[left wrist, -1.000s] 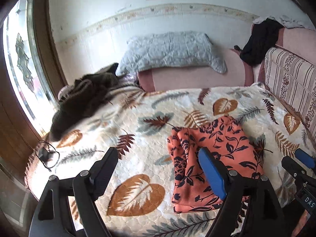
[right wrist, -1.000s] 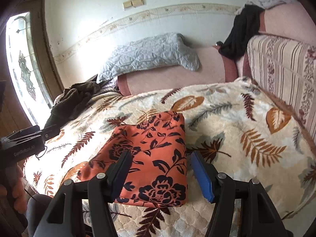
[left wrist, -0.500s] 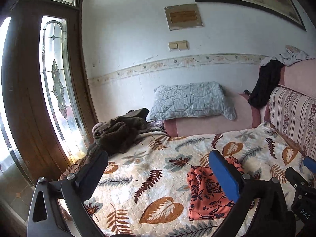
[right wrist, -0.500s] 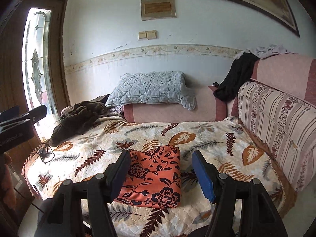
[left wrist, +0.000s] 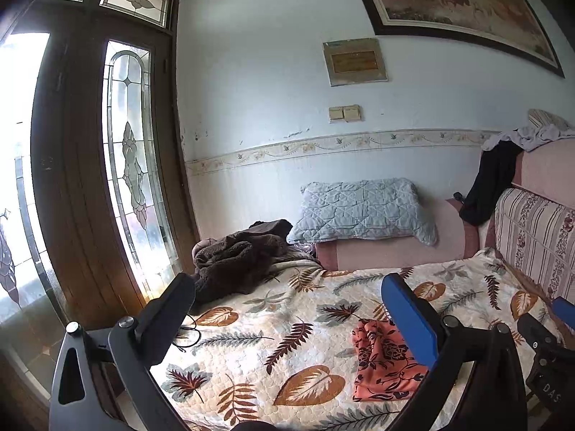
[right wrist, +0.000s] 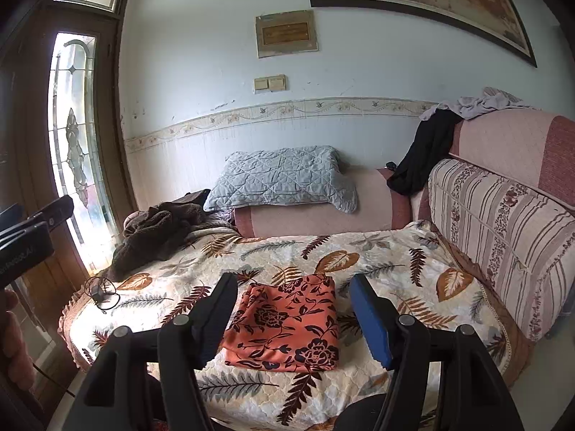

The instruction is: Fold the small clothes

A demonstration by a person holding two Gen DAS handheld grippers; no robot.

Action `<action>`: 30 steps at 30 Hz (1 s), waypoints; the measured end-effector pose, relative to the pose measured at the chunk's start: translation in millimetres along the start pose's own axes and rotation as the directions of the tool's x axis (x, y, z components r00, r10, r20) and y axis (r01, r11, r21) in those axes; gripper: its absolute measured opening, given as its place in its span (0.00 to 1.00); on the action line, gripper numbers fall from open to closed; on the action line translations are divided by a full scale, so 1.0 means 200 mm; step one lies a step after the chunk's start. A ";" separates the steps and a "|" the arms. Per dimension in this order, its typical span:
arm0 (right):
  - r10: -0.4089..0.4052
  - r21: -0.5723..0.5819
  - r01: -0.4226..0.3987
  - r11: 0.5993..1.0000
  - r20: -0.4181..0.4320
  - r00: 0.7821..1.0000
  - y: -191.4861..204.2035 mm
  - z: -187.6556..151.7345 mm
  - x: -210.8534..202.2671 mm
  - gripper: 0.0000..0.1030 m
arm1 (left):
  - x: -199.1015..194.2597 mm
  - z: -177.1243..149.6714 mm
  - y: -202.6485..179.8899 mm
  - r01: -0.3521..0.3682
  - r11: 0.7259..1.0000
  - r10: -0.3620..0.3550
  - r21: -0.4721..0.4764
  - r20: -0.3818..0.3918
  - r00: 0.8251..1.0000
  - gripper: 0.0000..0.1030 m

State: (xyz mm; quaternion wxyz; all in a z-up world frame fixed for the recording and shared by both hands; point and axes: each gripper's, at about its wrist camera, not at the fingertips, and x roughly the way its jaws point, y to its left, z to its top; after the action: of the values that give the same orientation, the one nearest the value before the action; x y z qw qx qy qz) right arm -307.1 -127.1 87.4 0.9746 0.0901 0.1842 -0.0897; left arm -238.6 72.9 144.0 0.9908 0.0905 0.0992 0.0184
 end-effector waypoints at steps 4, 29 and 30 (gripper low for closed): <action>-0.003 -0.027 0.003 1.000 -0.004 1.000 0.06 -0.01 -0.05 0.67 | -0.07 0.01 0.04 0.029 1.000 -0.029 -0.012 0.013 0.999 1.00; 0.010 -0.034 -0.009 0.999 0.038 0.999 0.10 0.06 -0.21 0.67 | -0.22 0.06 0.12 0.043 0.999 -0.042 -0.014 0.061 0.997 1.00; 0.012 -0.039 -0.010 0.999 0.038 0.999 0.10 0.07 -0.21 0.67 | -0.22 0.07 0.13 0.042 0.999 -0.041 -0.018 0.064 0.997 1.00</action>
State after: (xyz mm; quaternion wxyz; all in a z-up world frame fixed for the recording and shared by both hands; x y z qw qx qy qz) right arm -336.7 -104.3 119.1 0.9800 0.0705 0.1667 -0.0825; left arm -280.2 92.9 170.0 0.9944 0.0796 0.0692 -0.0039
